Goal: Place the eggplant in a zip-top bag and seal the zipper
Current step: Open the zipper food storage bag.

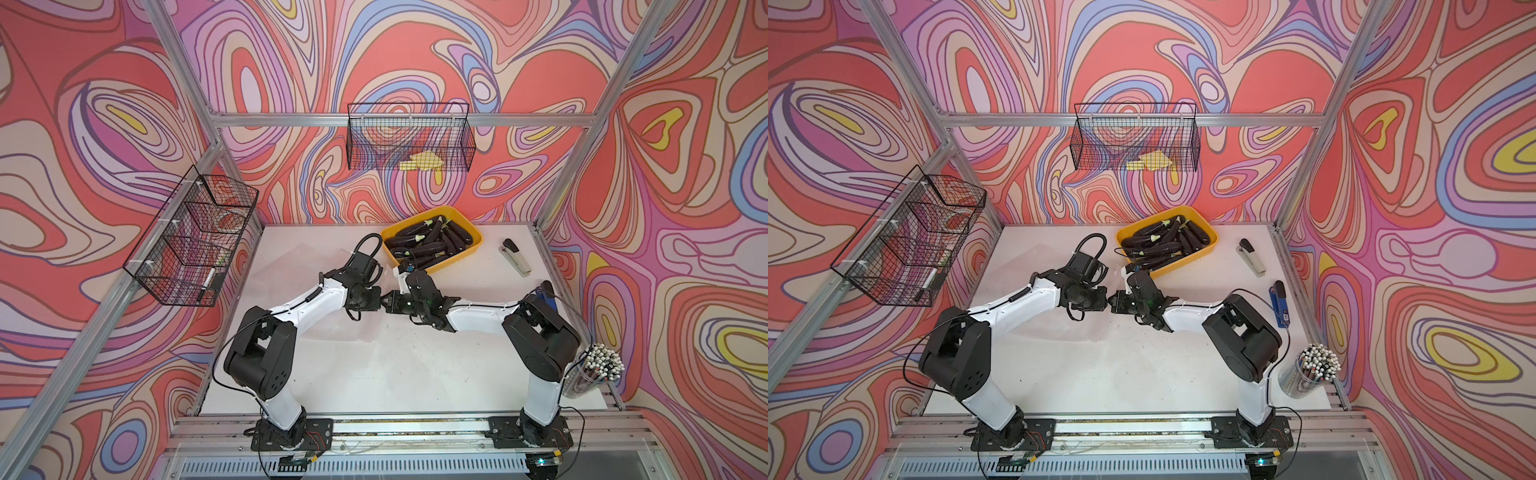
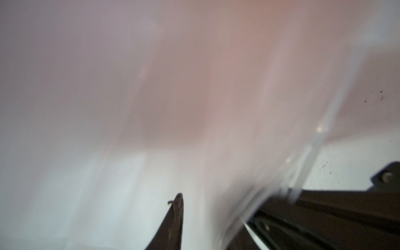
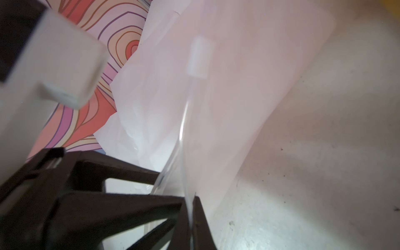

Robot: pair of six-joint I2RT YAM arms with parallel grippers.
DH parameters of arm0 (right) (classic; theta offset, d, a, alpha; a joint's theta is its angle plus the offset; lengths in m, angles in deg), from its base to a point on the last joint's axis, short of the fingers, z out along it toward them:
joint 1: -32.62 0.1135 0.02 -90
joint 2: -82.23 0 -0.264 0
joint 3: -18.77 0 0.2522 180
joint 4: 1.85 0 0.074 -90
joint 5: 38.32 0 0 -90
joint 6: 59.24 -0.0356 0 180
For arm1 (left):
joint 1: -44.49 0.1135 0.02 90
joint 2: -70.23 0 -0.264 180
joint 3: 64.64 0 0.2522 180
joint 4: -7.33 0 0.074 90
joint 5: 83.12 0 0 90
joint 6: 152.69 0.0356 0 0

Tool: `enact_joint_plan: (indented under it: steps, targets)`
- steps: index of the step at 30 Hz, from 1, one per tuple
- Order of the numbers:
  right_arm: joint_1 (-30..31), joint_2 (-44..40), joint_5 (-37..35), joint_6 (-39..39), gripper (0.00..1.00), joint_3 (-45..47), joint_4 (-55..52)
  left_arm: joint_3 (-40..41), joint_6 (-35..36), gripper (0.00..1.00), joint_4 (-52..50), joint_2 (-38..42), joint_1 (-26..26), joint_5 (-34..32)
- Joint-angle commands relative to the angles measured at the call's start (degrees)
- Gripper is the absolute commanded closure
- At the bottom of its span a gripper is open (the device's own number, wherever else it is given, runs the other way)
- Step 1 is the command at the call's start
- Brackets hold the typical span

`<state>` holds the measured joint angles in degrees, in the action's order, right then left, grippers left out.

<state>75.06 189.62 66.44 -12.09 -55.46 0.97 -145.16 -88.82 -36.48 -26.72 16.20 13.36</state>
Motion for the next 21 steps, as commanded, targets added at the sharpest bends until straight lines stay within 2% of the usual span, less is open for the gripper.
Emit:
enact_joint_plan:
  steps: [1, 3, 7, 12, 18, 21]
  targets:
    - [0.29, -3.08, 1.71, -0.83, 0.96, 0.26, 1.45, -1.54, 1.55, 0.79, -0.63, -1.75, -0.67, -3.68]
    - [0.19, -3.43, 1.22, -0.31, 0.96, -0.1, -1.15, -2.96, 2.64, 1.0, -2.29, -1.07, -0.69, -6.48]
    - [-0.55, -2.57, 0.82, 1.39, 0.93, 0.04, -2.59, -6.14, 5.61, 1.0, -8.73, 3.88, -0.65, -12.87]
    - [-0.86, 1.5, 5.73, 4.34, 0.93, -4.2, 2.46, -10.63, 6.32, 1.0, -21.04, 9.35, -1.22, -13.33]
    - [-1.13, 6.75, 12.17, 5.52, 0.92, -14.85, 2.92, -14.09, 1.38, 1.0, -33.27, 15.84, -2.1, -21.52]
    - [-1.13, 9.08, 14.37, 5.37, 0.91, -18.56, 1.91, -15.84, -0.42, 1.0, -37.35, 18.16, -2.21, -22.85]
